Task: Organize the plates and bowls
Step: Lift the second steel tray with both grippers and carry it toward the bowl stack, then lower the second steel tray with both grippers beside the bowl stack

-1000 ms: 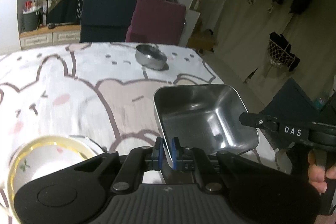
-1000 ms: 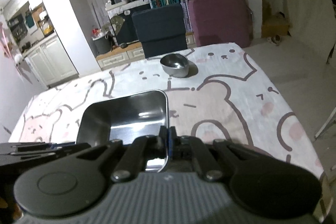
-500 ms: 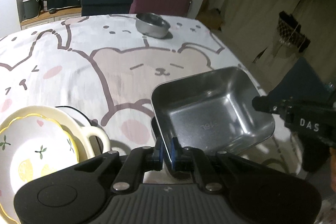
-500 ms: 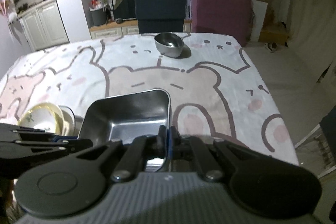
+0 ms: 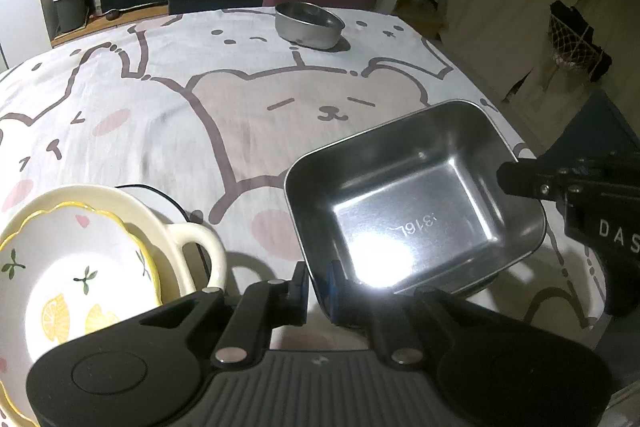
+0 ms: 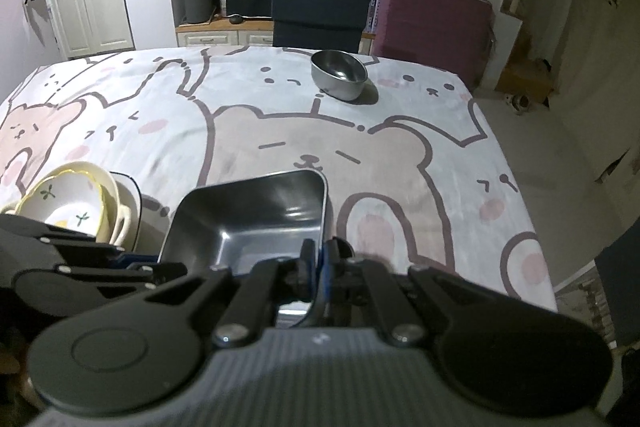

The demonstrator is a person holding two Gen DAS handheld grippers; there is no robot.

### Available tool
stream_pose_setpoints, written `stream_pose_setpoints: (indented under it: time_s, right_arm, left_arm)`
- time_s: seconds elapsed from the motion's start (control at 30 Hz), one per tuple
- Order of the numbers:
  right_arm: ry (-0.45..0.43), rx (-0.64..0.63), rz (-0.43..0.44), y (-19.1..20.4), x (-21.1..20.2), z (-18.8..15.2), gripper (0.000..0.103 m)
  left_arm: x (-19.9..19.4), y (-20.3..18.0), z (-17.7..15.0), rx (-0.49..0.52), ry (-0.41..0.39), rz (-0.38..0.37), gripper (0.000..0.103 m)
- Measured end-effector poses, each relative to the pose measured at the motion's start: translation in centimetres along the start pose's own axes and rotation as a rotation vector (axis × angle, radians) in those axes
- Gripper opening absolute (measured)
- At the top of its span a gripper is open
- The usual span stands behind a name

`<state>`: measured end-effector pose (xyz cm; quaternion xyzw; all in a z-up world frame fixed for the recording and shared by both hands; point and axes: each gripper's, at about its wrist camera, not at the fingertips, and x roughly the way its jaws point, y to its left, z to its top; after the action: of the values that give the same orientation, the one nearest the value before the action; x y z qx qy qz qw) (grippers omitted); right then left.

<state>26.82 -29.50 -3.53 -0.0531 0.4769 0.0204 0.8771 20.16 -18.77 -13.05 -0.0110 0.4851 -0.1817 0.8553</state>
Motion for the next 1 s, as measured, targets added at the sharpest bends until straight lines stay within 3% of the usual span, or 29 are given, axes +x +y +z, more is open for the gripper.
stream_pose_setpoints:
  time_s: [1.0]
  right_arm:
    - [0.218, -0.037, -0.063, -0.6, 5.1, -1.3, 0.005]
  left_arm:
    - [1.7, -1.5, -0.5, 0.122, 0.041, 0.017, 0.012]
